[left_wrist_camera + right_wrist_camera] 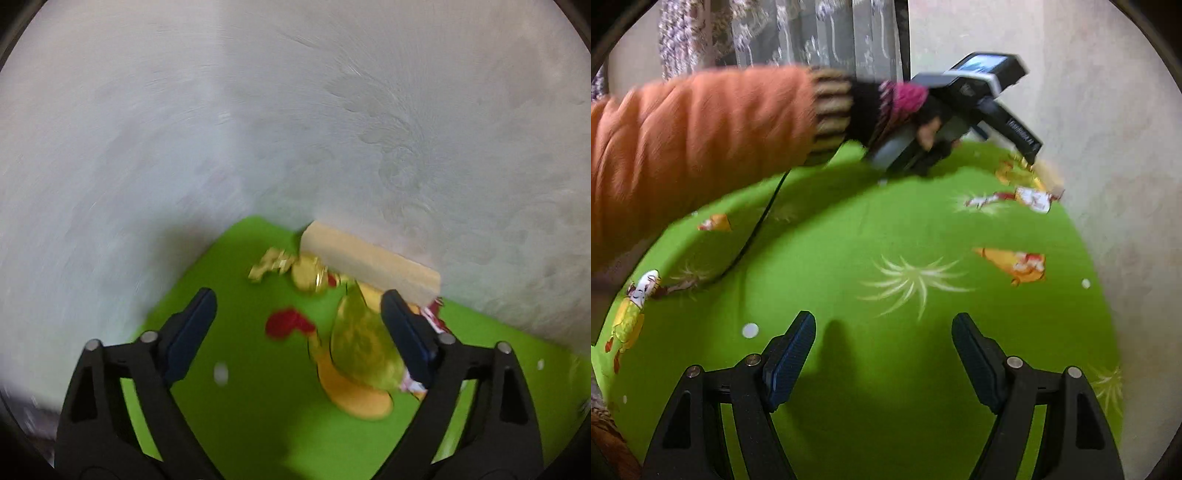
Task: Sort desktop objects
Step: 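Reach the left gripper toward the wooden stick and gold ornament on the table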
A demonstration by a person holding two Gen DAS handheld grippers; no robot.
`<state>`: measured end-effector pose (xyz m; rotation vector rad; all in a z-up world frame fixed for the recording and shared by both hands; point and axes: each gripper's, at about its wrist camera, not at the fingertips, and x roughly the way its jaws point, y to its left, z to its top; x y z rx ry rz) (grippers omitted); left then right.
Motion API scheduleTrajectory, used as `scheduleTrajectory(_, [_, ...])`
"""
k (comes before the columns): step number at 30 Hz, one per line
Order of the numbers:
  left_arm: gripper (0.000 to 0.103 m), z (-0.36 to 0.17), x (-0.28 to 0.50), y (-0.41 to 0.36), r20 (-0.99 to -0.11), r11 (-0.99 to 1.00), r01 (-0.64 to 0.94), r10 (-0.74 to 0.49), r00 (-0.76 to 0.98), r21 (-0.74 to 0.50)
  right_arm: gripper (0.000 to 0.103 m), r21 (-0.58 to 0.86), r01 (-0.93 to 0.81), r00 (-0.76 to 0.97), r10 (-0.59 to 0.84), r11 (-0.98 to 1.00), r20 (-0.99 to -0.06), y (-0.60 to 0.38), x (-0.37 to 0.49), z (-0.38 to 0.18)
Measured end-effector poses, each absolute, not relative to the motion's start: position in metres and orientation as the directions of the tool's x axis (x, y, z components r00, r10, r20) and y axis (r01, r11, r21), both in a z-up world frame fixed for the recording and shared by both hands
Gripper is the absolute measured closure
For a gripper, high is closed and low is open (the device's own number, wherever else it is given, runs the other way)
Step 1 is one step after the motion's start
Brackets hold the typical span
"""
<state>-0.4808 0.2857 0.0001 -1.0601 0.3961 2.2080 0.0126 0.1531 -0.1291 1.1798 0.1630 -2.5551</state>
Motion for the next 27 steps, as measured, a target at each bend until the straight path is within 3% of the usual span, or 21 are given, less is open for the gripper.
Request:
scheduleTrajectory(6, [0.030, -0.010, -0.492, 0.298, -0.801, -0.619, -0.785, 0.466, -0.376, 0.009, 0.025, 0.014, 0.334, -0.582, -0.219, -0.942, -0.783, 0.147, 0.009, -0.134])
scheduleTrajectory(7, [0.046, -0.008, -0.493, 0.294, -0.794, -0.617, -0.787, 0.484, -0.367, -0.012, 0.024, 0.017, 0.333, -0.581, -0.219, -0.943, -0.784, 0.145, 0.007, -0.135])
scheduleTrajectory(9, [0.052, -0.004, -0.491, 0.282, -0.786, -0.616, -0.786, 0.511, -0.347, -0.054, 0.022, 0.015, 0.322, -0.582, -0.210, -0.947, -0.786, 0.145, 0.007, -0.136])
scheduleTrajectory(11, [0.081, -0.007, -0.477, 0.270, -0.802, -0.600, -0.797, 0.509, -0.311, -0.072, 0.021, 0.010, 0.316, -0.583, -0.203, -0.949, -0.787, 0.146, 0.008, -0.136])
scheduleTrajectory(16, [0.080, -0.003, -0.411, 0.234, -0.822, -0.549, -0.836, 0.478, -0.309, -0.006, 0.021, 0.005, 0.317, -0.583, -0.198, -0.949, -0.788, 0.147, 0.001, -0.136])
scheduleTrajectory(18, [0.080, 0.002, -0.389, 0.218, -0.842, -0.518, -0.854, 0.480, -0.247, -0.045, 0.021, 0.003, 0.317, -0.583, -0.197, -0.949, -0.788, 0.145, -0.001, -0.136])
scheduleTrajectory(20, [0.078, 0.011, -0.372, 0.211, -0.854, -0.472, -0.877, 0.488, -0.181, -0.084, 0.021, 0.004, 0.315, -0.585, -0.197, -0.949, -0.786, 0.145, -0.001, -0.136])
scheduleTrajectory(21, [0.075, 0.018, -0.364, 0.213, -0.853, -0.470, -0.883, 0.470, -0.227, -0.025, 0.021, 0.005, 0.314, -0.588, -0.199, -0.949, -0.784, 0.145, 0.000, -0.135])
scheduleTrajectory(22, [0.060, 0.027, -0.361, 0.217, -0.837, -0.484, -0.874, 0.465, -0.290, 0.034, 0.021, 0.009, 0.313, -0.590, -0.202, -0.950, -0.782, 0.146, 0.000, -0.135])
scheduleTrajectory(23, [0.035, 0.034, -0.366, 0.222, -0.817, -0.497, -0.866, 0.477, -0.324, 0.053, 0.021, 0.012, 0.311, -0.591, -0.203, -0.950, -0.780, 0.146, 0.000, -0.134])
scheduleTrajectory(25, [0.013, 0.046, -0.375, 0.238, -0.762, -0.528, -0.845, 0.512, -0.396, 0.085, 0.021, 0.014, 0.302, -0.592, -0.200, -0.953, -0.781, 0.148, -0.001, -0.135])
scheduleTrajectory(27, [0.013, 0.051, -0.401, 0.251, -0.719, -0.512, -0.857, 0.571, -0.396, 0.065, 0.021, 0.016, 0.295, -0.593, -0.196, -0.955, -0.781, 0.148, -0.001, -0.134])
